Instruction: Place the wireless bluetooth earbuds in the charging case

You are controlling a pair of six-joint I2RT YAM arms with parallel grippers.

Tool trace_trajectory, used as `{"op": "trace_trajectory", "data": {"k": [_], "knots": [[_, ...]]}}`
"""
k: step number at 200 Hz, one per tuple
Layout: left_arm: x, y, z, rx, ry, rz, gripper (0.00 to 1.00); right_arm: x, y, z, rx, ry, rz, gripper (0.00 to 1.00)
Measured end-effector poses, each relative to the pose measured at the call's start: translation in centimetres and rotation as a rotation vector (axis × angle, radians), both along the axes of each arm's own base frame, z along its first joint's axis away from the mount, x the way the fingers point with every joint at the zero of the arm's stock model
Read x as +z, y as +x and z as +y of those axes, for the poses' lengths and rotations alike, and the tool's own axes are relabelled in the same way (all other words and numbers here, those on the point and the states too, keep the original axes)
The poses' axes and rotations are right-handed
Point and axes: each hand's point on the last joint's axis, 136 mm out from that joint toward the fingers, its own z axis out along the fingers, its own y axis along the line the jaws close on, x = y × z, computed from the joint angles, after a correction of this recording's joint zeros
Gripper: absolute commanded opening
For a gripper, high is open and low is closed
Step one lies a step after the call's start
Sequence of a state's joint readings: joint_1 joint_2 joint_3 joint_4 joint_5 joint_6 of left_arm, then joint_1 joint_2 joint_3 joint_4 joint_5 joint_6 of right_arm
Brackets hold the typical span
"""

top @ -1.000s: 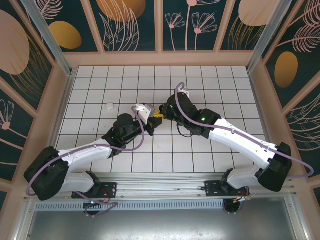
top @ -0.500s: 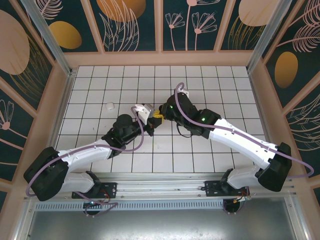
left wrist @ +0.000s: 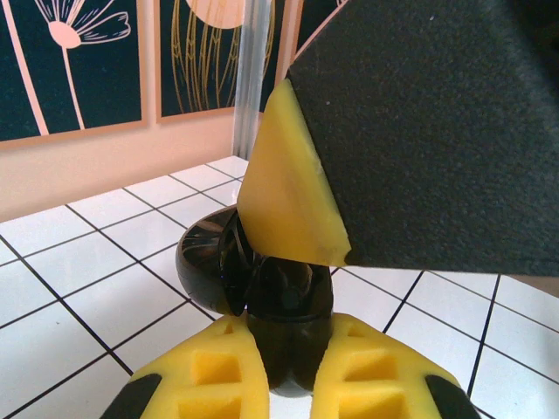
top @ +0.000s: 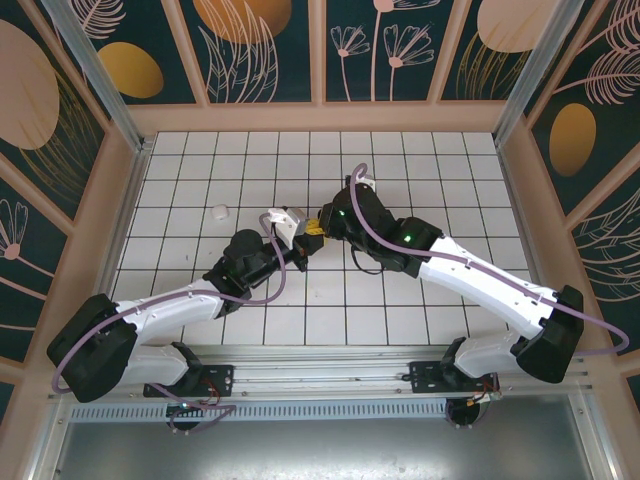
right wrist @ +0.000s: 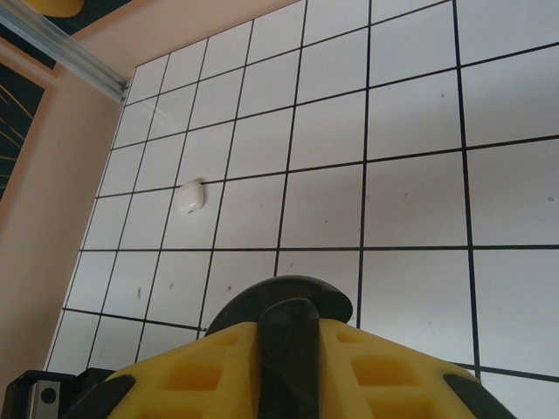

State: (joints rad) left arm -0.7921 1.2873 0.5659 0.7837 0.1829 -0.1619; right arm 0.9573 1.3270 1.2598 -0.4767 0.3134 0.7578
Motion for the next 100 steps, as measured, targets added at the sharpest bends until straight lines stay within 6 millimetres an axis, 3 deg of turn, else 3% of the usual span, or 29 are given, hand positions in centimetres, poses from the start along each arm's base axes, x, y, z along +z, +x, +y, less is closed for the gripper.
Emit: {"op": "trace_trajectory", "data": {"k": [56,100], "knots": [[0.1,-0.1,0.0,-0.004,-0.001,-0.002,0.0,0.3,-0.3,0.2,0.011,0.002,0.001,0.28],[1.1,-0.5,-0.1,-0.025,-0.027,-0.028,0.0,1.6,-0.8,0.2,0.025,0.015,-0.001,0.29]]}}
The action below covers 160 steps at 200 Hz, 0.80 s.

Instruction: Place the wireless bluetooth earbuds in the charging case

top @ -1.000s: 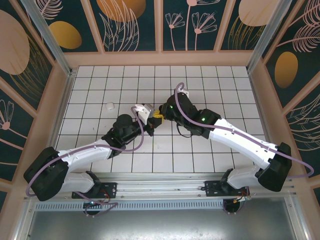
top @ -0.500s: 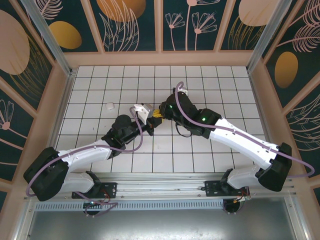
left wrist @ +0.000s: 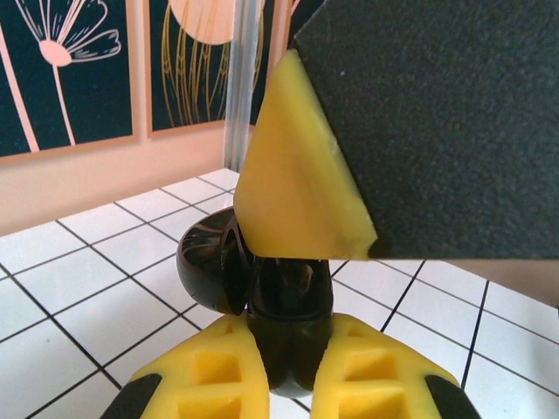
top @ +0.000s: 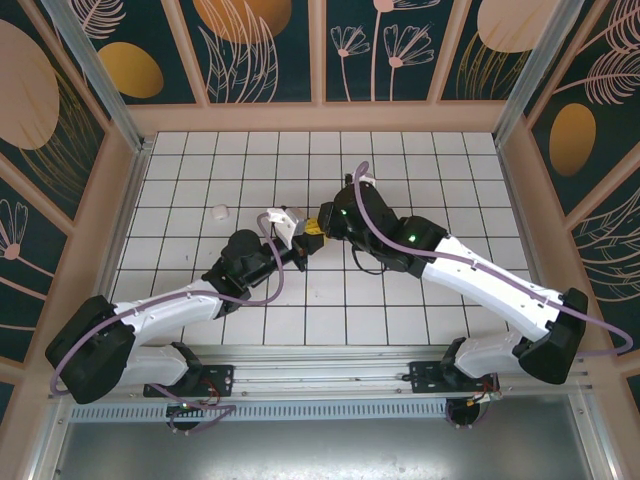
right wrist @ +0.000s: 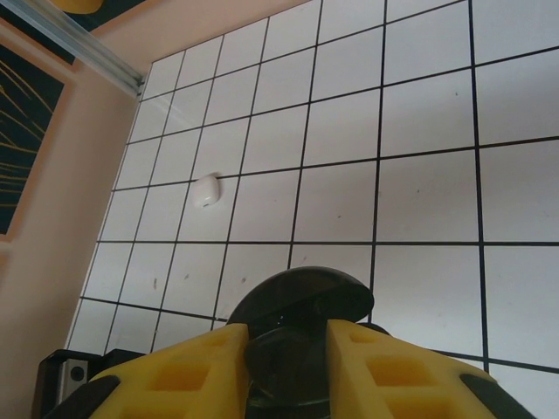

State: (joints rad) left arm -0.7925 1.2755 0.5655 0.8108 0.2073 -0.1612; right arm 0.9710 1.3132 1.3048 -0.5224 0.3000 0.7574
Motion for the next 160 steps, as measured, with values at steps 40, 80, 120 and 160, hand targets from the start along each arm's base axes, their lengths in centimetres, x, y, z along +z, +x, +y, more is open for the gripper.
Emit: {"op": "trace_trajectory", "data": {"k": [40,80,120,160], "knots": [[0.5,-0.3,0.0,-0.013,-0.01,-0.011,0.0,0.8,-0.4,0.0,0.011,0.014,-0.006,0.29],[0.7,-0.5,-0.1,-0.023,-0.014,-0.015,0.0,0.9,-0.6,-0.2,0.011,0.013,-0.005,0.26],[0.9,-0.7,-0.1,-0.034,-0.017,-0.019,0.0,1.0,-0.6,-0.5,0.005,0.019,-0.003,0.22],[1.6,-1.2,0.0,-0.048,-0.025,-0.044,0.0,1.7,-0.6,-1.2,-0.006,0.041,-0.007,0.2]]}}
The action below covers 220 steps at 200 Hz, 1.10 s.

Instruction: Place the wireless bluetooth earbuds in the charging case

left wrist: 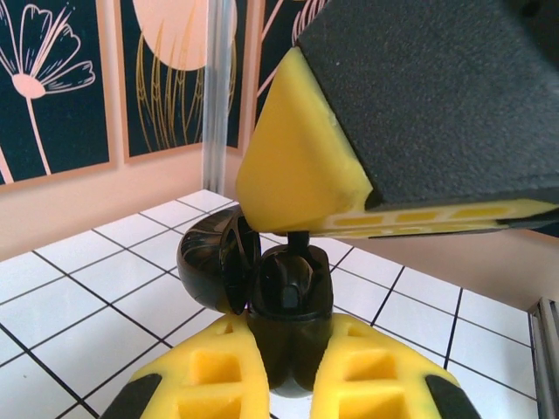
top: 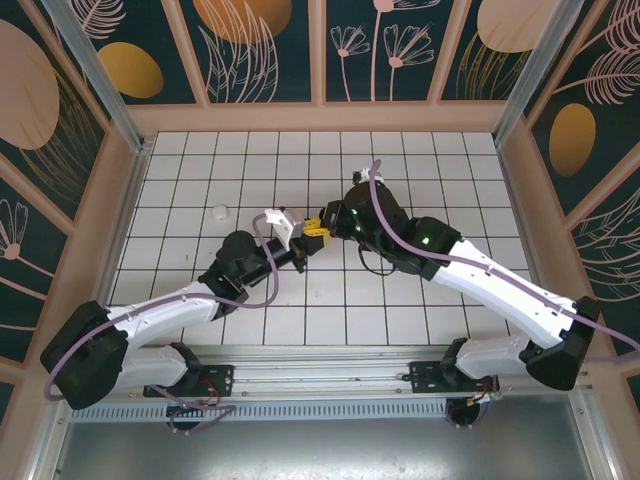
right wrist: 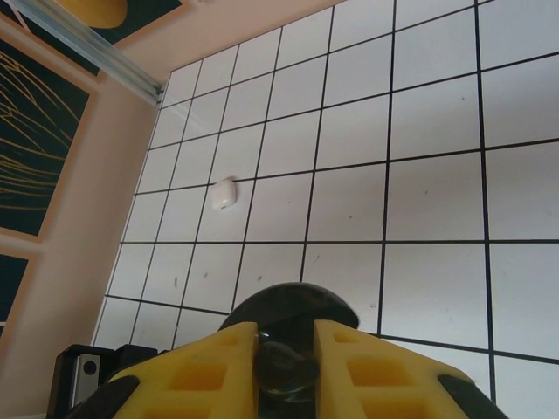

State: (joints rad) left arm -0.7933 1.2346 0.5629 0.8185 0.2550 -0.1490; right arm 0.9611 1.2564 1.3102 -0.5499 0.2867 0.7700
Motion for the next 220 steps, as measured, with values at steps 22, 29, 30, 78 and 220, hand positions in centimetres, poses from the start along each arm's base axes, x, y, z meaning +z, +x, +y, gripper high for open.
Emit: {"op": "trace_trajectory", "data": {"k": [22,29,30,78,220], "knots": [[0.3,-0.2,0.0,-0.008,-0.003,-0.009,0.0,0.2,0.0,-0.4,-0.003,0.025,0.009,0.19],[0.3,-0.3,0.0,-0.011,-0.001,-0.012,0.0,0.2,-0.1,-0.4,-0.002,0.03,0.014,0.19],[0.3,-0.3,0.0,-0.011,-0.001,-0.012,0.0,0.2,-0.1,-0.4,-0.003,0.031,0.015,0.19],[0.0,-0.3,0.0,-0.012,0.009,-0.012,0.0,-0.3,-0.3,-0.1,0.008,0.076,0.039,0.18],[0.4,-0.4,0.2,-0.001,-0.015,-0.038,0.0,3.1,-2.0,-2.0,-0.005,0.353,-0.001,0.16]]}}
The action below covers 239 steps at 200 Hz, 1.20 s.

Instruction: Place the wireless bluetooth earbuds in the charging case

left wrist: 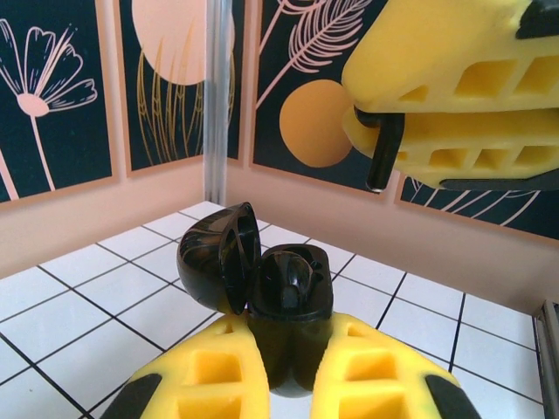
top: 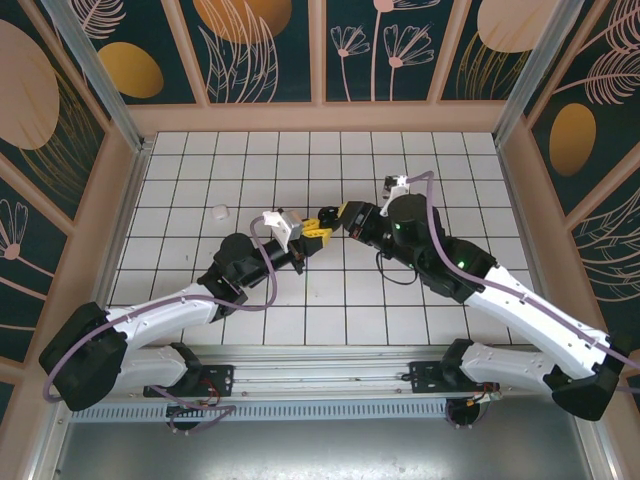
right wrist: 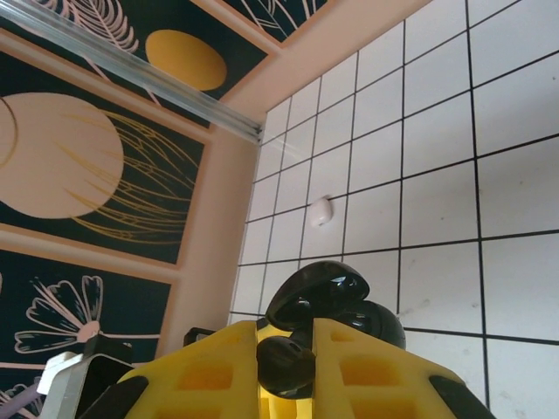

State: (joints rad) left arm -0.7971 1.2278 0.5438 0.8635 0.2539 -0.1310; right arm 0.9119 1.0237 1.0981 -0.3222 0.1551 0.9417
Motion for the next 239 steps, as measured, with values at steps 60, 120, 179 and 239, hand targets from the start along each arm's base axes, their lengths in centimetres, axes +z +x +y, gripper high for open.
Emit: {"op": "trace_trajectory", "data": {"k": [60,120,179,239], "knots": [[0.0,0.0,-0.2,-0.011,-0.007,-0.008,0.0,-0.9,0.6,0.6,0.001,0.039,0.027,0.16],[0.0,0.0,-0.2,-0.011,-0.005,-0.016,0.0,-1.3,1.2,1.7,0.023,0.068,0.048,0.15],[-0.3,0.0,-0.3,-0.009,0.007,-0.02,0.0,-2.2,1.3,2.2,0.031,0.07,0.08,0.14],[-0.7,0.0,-0.2,-0.006,0.016,-0.021,0.0,-2.6,1.2,2.0,0.02,0.07,0.09,0.14]]}}
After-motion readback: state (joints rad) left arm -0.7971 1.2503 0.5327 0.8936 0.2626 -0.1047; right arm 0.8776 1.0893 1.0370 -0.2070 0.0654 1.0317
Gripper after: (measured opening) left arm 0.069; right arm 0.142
